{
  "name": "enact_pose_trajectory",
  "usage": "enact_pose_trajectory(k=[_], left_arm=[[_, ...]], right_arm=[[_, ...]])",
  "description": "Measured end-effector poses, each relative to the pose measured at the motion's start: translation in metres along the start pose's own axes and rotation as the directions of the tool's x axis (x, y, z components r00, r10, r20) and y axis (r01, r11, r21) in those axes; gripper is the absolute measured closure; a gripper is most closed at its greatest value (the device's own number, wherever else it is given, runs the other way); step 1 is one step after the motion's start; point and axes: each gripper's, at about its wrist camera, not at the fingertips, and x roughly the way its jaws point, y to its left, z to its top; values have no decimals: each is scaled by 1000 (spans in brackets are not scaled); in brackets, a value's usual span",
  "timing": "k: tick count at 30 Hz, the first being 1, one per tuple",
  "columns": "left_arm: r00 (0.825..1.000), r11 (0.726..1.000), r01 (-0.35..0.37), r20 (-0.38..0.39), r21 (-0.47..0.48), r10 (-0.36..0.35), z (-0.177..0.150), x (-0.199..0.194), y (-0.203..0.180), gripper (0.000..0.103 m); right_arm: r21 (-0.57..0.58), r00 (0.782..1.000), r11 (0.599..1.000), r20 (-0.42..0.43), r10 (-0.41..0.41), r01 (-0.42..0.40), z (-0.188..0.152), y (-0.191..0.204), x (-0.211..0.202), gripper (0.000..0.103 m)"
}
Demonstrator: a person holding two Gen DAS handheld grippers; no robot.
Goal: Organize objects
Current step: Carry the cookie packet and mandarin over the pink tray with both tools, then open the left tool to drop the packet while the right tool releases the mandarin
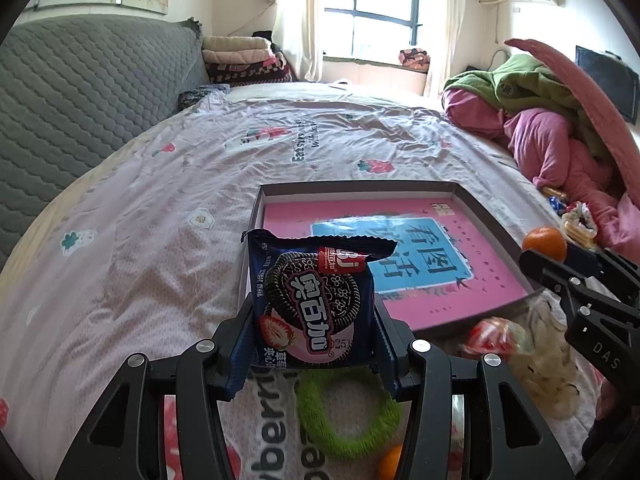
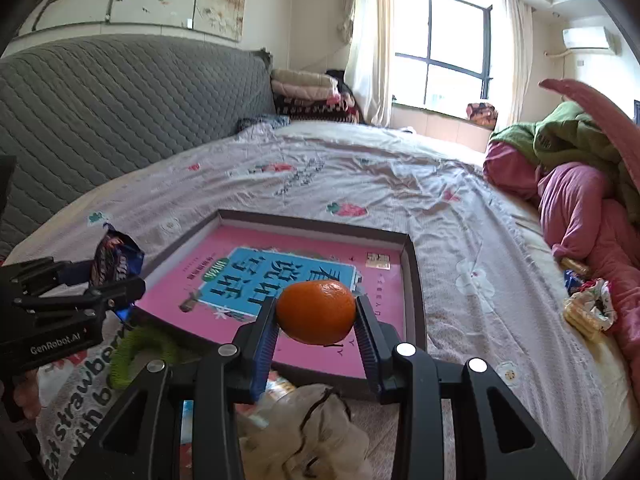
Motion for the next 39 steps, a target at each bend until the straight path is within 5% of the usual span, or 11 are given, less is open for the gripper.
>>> enact_pose_trajectory(k=[19,39], left_arm=[[988,1000,15,-153,-8,-16,14,78,-5,50],[983,999,-18,-185,-34,11,10,91,2,49]], right_arm=[[45,974,998,-221,49,-40,-6,-26,80,65],[61,966,998,-256,43,-29,-9,-25,85,64]])
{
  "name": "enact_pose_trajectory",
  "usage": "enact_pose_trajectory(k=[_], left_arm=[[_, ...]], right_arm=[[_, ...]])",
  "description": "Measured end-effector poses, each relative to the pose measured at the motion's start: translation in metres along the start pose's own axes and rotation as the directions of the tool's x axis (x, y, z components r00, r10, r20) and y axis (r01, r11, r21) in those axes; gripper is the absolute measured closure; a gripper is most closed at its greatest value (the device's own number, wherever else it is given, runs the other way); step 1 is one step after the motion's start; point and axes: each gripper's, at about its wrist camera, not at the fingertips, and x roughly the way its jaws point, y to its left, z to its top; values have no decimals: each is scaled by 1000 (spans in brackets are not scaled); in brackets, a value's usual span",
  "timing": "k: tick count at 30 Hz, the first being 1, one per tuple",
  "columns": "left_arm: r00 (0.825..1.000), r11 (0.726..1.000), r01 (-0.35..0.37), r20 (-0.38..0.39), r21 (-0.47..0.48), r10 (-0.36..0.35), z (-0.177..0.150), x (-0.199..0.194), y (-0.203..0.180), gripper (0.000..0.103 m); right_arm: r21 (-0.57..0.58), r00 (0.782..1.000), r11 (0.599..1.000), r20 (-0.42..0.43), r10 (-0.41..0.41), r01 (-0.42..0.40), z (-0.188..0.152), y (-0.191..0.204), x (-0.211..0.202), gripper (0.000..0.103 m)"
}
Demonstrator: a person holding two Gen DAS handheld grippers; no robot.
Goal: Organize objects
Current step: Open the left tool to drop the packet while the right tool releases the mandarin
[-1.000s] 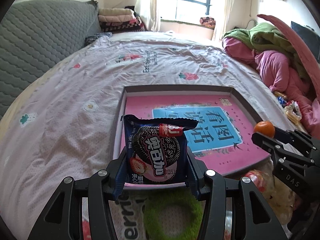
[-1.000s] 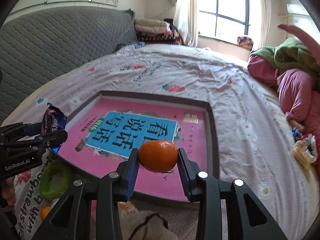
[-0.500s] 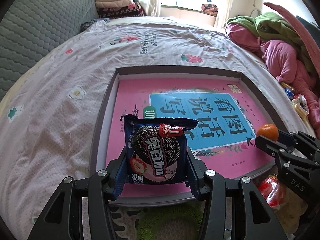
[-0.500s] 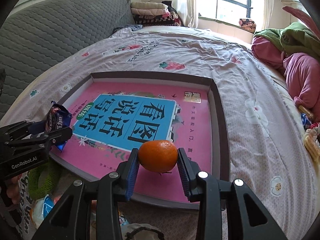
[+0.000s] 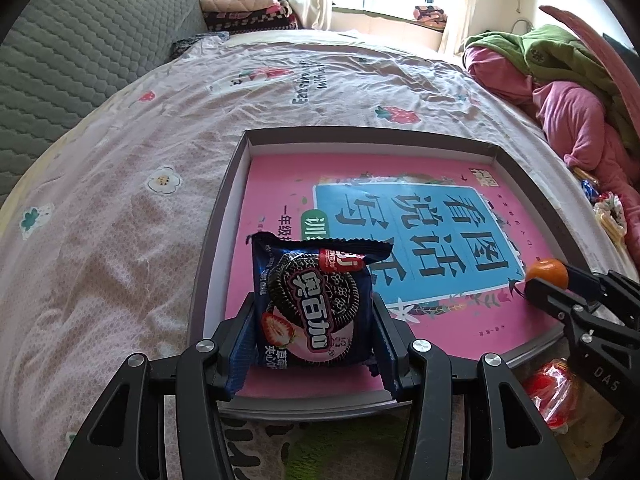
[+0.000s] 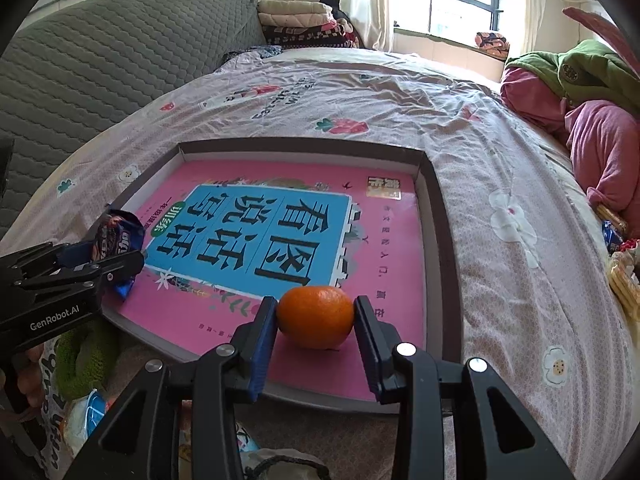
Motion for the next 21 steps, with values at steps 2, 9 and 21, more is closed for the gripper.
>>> enact_pose_trajectory(k=[2,9,21], left_arm=[[1000,1000,-7,5,-2,7,1,-1,1,47],[999,1000,-20,26,-8,20,3,-8,3,42],[998,1000,-25,56,-3,25,0,-30,-4,38]], right_arm=[[3,1000,1000,6,-2,2,1,-1,-2,64],[7,1000,1000,15,-7,7,3,-3,-4,59],[14,998,1000,63,-9,8,7,-6,-21,57]])
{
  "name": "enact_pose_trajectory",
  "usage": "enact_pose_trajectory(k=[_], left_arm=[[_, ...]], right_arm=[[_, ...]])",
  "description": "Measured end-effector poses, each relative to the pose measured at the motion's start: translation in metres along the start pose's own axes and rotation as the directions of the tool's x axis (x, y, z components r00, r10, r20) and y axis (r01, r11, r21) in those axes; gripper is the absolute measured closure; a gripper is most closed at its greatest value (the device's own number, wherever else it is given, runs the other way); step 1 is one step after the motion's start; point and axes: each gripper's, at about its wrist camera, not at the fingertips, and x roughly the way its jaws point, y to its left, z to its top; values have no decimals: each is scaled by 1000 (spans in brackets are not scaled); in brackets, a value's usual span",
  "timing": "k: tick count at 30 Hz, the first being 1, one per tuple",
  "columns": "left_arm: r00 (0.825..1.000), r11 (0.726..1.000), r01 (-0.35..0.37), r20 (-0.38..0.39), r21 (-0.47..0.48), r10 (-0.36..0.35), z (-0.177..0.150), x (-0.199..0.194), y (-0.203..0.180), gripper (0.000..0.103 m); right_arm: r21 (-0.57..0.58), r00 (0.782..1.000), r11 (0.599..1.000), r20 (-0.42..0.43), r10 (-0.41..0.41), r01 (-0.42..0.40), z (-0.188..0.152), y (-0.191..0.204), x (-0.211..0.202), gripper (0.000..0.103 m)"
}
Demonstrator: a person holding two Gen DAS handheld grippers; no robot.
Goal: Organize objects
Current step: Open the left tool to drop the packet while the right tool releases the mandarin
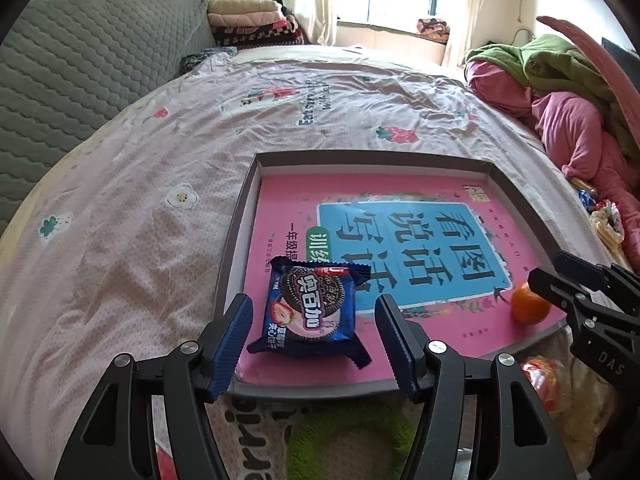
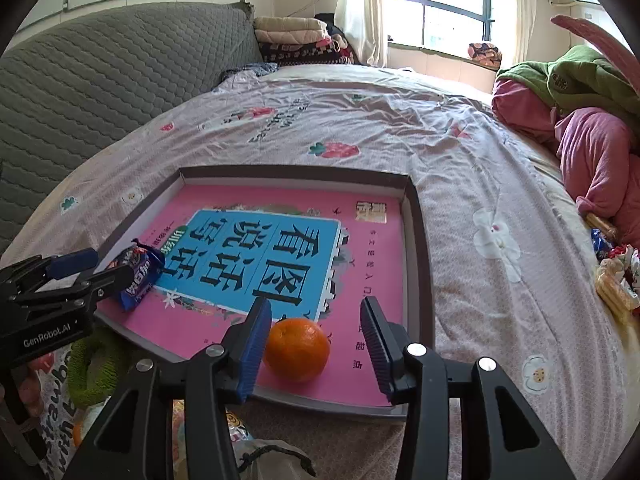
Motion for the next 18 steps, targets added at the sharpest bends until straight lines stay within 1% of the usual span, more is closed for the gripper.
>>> enact_pose_trajectory(k=[5,18], left_arm=[[1000,1000,3,19,-3,-3,-2,-15,-3,37],[998,1000,10,67,-16,-9,-16,-59,-10,36]], right_arm=[[5,999,1000,40,2,-2,4,-2,-14,52],[-21,992,1000,128,20,-17,2,3,-54,50]])
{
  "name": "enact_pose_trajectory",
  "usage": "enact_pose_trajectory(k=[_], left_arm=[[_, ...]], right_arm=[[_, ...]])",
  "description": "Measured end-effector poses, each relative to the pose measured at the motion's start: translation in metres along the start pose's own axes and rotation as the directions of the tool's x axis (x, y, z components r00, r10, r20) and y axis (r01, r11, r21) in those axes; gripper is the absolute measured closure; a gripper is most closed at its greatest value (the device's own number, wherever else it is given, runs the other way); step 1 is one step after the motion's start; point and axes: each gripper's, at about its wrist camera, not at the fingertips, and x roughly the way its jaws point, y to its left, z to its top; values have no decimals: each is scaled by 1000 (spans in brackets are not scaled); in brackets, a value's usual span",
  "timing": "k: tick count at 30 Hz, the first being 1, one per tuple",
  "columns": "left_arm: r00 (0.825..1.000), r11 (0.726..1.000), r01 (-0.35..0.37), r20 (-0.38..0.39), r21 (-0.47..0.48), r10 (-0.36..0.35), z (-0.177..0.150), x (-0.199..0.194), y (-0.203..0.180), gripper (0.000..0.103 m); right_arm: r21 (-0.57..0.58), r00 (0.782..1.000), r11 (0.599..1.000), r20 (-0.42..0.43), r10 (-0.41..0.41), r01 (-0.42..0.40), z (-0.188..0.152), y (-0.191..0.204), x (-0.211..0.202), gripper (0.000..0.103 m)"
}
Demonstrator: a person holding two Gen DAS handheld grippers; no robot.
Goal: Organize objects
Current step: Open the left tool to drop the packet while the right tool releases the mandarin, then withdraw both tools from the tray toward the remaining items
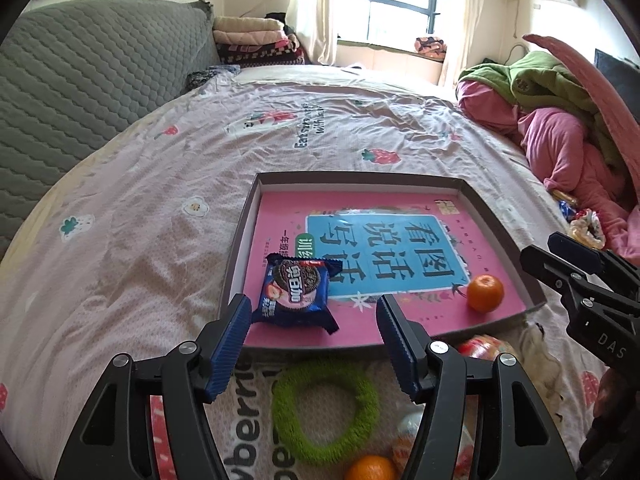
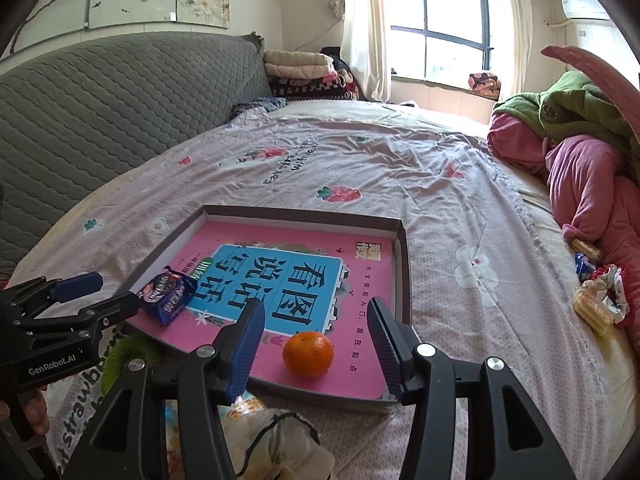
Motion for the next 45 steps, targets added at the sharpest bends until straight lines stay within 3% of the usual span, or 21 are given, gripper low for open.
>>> enact_pose_trajectory(k=[20,45], left_arm=[[1000,1000,2,15,15,-2,-31,-43,-10,36],[1000,998,-4,-31,62,6,-74,-60,-10,36]], right_arm=[[-67,992,997,119,45,-38,-18,20,-61,48],[-53,992,997,111,56,-50,-57,20,-85,47]])
